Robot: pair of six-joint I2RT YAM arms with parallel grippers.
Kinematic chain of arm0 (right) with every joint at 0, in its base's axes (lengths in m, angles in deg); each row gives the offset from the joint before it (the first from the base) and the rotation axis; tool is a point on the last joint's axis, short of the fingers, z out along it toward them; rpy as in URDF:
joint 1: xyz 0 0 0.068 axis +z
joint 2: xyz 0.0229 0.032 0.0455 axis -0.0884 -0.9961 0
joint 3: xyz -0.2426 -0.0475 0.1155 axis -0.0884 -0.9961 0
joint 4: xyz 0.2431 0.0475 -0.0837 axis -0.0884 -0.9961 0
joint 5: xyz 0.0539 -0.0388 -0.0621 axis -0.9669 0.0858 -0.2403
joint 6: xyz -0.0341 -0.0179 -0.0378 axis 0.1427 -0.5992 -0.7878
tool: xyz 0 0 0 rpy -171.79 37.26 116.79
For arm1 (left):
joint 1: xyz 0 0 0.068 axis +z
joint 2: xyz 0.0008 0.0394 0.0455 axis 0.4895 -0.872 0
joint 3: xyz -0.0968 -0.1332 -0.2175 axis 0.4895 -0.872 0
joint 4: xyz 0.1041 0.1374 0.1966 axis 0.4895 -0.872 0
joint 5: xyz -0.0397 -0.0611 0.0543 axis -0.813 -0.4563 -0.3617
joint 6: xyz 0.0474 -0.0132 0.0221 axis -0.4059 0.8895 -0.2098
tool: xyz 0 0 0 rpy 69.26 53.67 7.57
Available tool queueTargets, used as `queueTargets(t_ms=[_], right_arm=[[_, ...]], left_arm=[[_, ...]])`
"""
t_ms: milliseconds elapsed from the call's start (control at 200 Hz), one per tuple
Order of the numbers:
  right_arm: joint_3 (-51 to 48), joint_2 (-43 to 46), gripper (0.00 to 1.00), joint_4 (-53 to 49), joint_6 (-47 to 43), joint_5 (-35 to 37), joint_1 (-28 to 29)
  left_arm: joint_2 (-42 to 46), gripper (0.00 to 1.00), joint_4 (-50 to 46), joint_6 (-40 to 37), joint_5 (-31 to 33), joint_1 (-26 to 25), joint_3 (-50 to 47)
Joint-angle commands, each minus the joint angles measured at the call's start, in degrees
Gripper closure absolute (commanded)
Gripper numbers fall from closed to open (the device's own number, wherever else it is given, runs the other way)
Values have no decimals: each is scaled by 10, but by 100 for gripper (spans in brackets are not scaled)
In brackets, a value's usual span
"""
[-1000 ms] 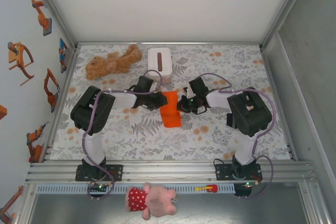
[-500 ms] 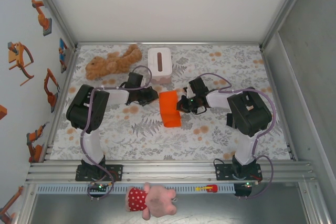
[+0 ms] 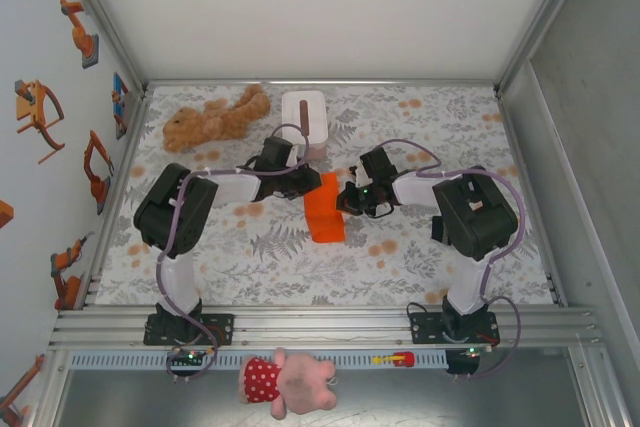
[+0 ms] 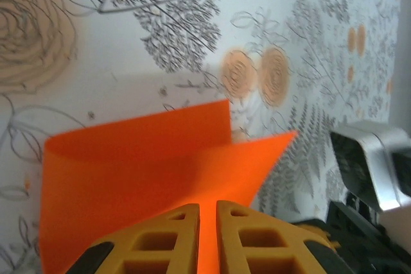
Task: Fold a paper plane with a square sheet of paper (pick it up from the middle)
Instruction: First fold the square sheet of paper in half at the center of the table.
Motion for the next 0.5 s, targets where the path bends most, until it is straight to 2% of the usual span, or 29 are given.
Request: queueTargets(t_ms=[0, 220, 496], right_arm=[[-66, -106, 100, -145, -10, 201, -3], [-74, -101, 100, -139, -1, 210, -3], [-80, -100, 100, -129, 2, 208, -3]], left_arm=[[-20, 85, -28, 20, 35, 12, 25], [-18, 85, -43, 27, 86, 50, 2], [-10, 85, -79, 3, 85, 81, 11]])
